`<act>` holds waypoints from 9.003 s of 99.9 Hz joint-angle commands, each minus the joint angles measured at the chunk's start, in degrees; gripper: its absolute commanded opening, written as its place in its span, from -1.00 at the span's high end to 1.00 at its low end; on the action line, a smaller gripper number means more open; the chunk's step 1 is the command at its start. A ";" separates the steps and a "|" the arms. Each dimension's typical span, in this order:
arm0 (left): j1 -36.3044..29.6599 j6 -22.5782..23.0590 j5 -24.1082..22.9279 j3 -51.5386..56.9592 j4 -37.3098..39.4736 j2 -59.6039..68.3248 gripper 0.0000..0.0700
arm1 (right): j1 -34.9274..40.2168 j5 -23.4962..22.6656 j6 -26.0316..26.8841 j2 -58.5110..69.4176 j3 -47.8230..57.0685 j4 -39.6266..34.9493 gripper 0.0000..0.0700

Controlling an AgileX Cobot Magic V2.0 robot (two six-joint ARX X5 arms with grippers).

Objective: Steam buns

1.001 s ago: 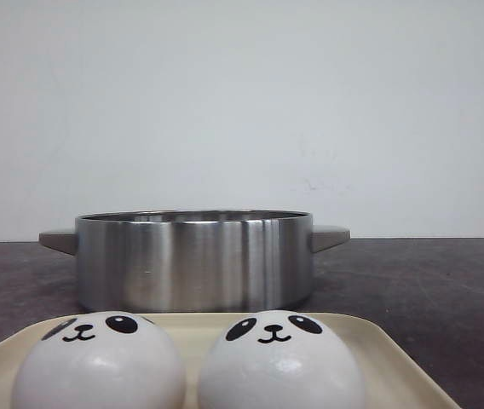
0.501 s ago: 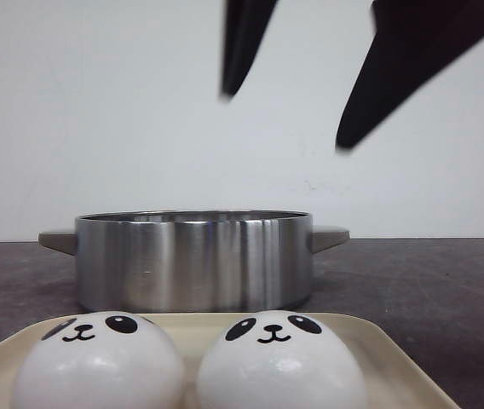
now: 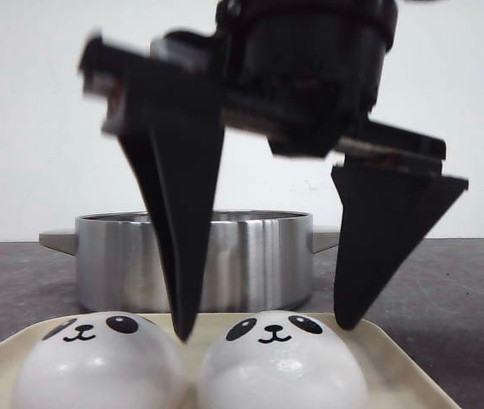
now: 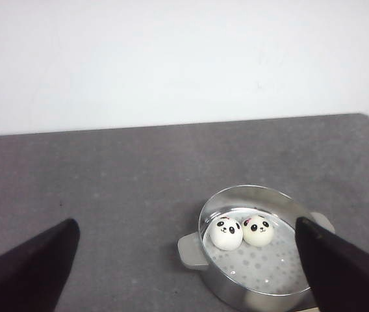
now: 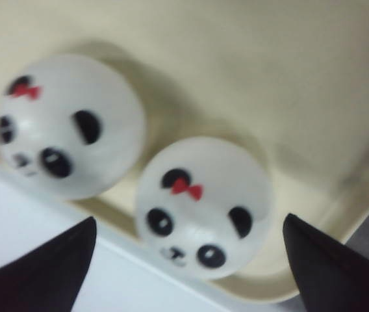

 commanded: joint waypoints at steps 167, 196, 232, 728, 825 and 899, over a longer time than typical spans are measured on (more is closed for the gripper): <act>-0.42 -1.16 -0.15 0.92 3.91 -2.03 -0.90 | -14.14 5.29 -17.20 2.16 34.27 -2.01 1.00; -0.42 -1.18 -0.17 0.92 0.48 -2.03 -0.90 | -21.49 -1.60 -18.49 17.49 34.27 -1.42 1.00; -0.42 -2.32 -0.17 0.92 -3.10 -2.03 -0.90 | -21.79 -4.22 -17.79 25.92 34.27 -1.57 1.00; 2.78 5.14 16.09 -11.10 22.36 69.24 0.87 | -4.92 27.93 -21.97 -29.73 47.36 -22.82 0.99; 0.37 -4.17 11.52 -3.04 25.14 39.85 -0.80 | -4.90 34.40 -22.40 -29.73 40.79 -18.40 0.98; -7.74 -2.32 -3.30 -17.22 12.39 -2.99 0.97 | -1.75 27.69 -33.03 -34.21 -1.86 42.23 0.98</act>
